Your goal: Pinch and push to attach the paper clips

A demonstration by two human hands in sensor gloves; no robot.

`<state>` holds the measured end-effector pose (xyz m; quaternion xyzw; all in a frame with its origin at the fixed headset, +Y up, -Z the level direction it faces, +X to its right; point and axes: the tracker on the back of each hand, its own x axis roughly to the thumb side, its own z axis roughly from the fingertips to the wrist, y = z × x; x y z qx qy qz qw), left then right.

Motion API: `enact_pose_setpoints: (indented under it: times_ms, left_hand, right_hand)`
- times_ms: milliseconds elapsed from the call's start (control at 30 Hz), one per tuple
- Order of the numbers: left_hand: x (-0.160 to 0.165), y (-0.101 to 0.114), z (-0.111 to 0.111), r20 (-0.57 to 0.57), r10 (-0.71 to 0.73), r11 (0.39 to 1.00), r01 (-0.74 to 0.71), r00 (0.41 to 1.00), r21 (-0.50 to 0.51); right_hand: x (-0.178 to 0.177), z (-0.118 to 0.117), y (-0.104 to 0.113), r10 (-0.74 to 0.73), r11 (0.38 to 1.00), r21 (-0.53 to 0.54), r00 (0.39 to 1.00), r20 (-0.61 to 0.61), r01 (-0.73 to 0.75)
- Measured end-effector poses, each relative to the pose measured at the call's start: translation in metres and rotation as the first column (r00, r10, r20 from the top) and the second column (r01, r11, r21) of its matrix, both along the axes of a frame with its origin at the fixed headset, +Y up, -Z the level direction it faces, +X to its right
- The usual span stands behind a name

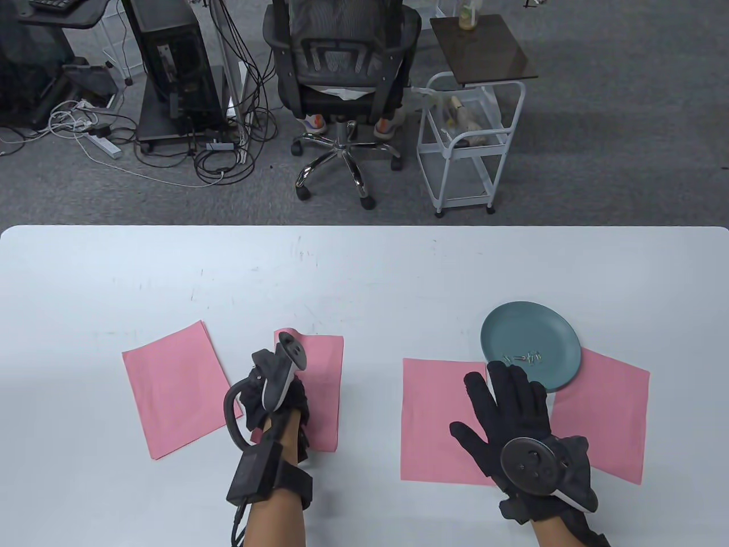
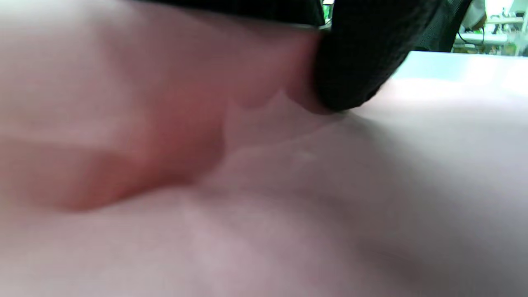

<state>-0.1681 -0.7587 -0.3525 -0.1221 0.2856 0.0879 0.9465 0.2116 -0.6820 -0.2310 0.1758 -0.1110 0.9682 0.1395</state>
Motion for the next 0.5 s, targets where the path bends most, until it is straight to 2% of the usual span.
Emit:
enact_pose_setpoints:
  times_ms: [167, 300, 400, 467, 500]
  left_hand:
    - [-0.019, 0.004, 0.012, 0.011, 0.170, 0.982, -0.170, 0.985, 0.086]
    - [-0.033, 0.009, 0.023, 0.067, 0.339, 0.920, -0.345, 0.939, 0.184]
    - [-0.043, 0.011, 0.032, 0.090, 0.498, 0.821, -0.503, 0.862, 0.271]
    - [-0.046, 0.012, 0.037, 0.160, 0.571, 0.741, -0.589, 0.805, 0.323]
    - [-0.048, 0.015, 0.039, 0.231, 0.596, 0.694, -0.638, 0.769, 0.335]
  right_hand:
    - [-0.002, 0.000, -0.001, -0.002, 1.000, -0.005, 1.000, -0.009, 0.002]
    - [-0.005, -0.002, -0.002, -0.027, 1.000, -0.016, 0.999, -0.022, 0.026]
    - [-0.011, -0.001, -0.004, -0.043, 0.999, -0.020, 0.998, -0.038, 0.042]
    - [-0.018, 0.000, -0.005, -0.053, 0.998, -0.019, 0.997, -0.059, 0.052]
    - [-0.023, -0.001, -0.005, -0.065, 0.998, -0.023, 0.995, -0.073, 0.063]
